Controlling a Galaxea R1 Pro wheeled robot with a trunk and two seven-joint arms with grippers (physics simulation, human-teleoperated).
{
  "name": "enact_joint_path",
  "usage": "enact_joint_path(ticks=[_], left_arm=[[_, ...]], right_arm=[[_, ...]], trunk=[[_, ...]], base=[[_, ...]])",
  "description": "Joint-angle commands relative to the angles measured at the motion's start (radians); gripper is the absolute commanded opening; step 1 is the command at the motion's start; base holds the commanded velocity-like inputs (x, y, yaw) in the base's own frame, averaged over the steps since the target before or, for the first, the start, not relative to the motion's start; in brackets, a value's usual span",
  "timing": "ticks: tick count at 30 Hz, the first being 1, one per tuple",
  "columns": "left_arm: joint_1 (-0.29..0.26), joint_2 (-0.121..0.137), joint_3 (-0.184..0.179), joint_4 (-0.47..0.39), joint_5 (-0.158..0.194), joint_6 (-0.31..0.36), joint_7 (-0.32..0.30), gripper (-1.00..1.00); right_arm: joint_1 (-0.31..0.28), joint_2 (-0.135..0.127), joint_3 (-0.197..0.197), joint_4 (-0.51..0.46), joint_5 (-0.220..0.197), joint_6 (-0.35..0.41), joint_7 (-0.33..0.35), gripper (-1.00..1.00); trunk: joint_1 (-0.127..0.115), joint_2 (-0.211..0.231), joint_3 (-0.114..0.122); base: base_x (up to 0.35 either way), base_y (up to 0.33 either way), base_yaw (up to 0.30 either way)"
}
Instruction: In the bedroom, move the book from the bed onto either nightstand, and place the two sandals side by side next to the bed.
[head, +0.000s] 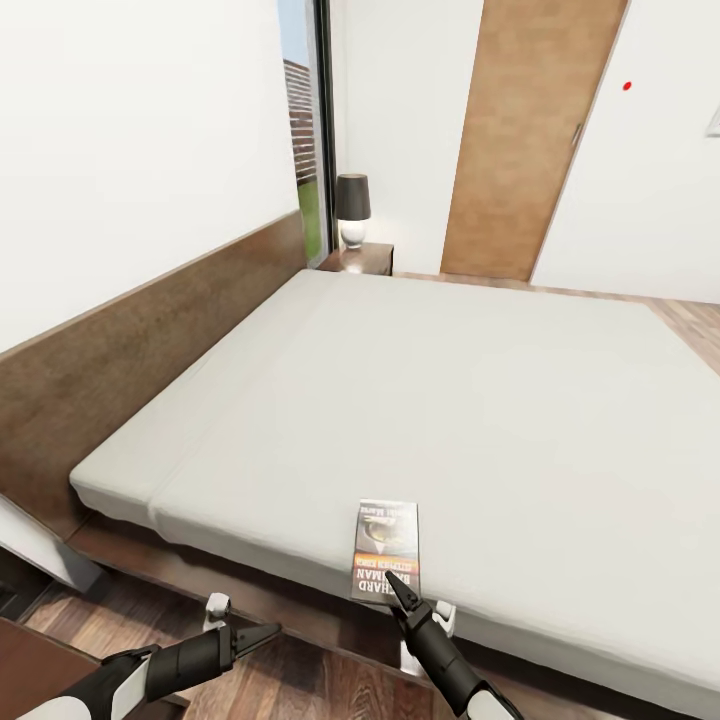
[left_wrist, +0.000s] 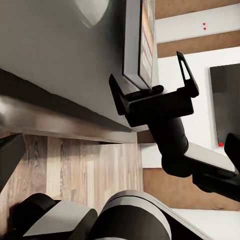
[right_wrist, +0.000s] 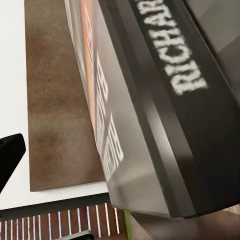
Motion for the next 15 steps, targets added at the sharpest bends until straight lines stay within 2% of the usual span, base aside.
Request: enact_joint_path(ticks=[1, 6, 7, 11, 15], left_arm=[[0.000, 0.001, -0.008, 0.000, 0.008, 0.011, -0.003, 1.00], [0.000, 0.001, -0.008, 0.000, 0.008, 0.011, -0.003, 1.00], [0.000, 0.001, -0.008, 0.000, 0.008, 0.011, -0.003, 1.00], [0.000, 0.001, -0.008, 0.000, 0.008, 0.011, 0.000, 1.00], [0.000, 0.000, -0.009, 0.000, 0.008, 0.011, 0.042, 1.00]], right_arm=[[-0.001, 0.000, 0.003, 0.001, -0.011, 0.010, 0.003, 1.00], [0.000, 0.000, 0.003, 0.001, -0.011, 0.009, 0.004, 1.00], [-0.001, 0.000, 0.003, 0.001, -0.011, 0.009, 0.003, -1.00], [-0.001, 0.000, 0.003, 0.000, -0.011, 0.006, 0.003, -1.00], [-0.001, 0.000, 0.003, 0.000, -0.011, 0.007, 0.007, -1.00]], trunk=[[0.000, 0.000, -0.001], [0.000, 0.000, -0.001], [0.000, 0.000, -0.001], [0.000, 0.000, -0.001], [0.000, 0.000, -0.001]], base=[[0.004, 0.000, 0.000], [0.001, 0.000, 0.000], [0.000, 0.000, 0.000], [0.000, 0.000, 0.000], [0.000, 0.000, 0.000]])
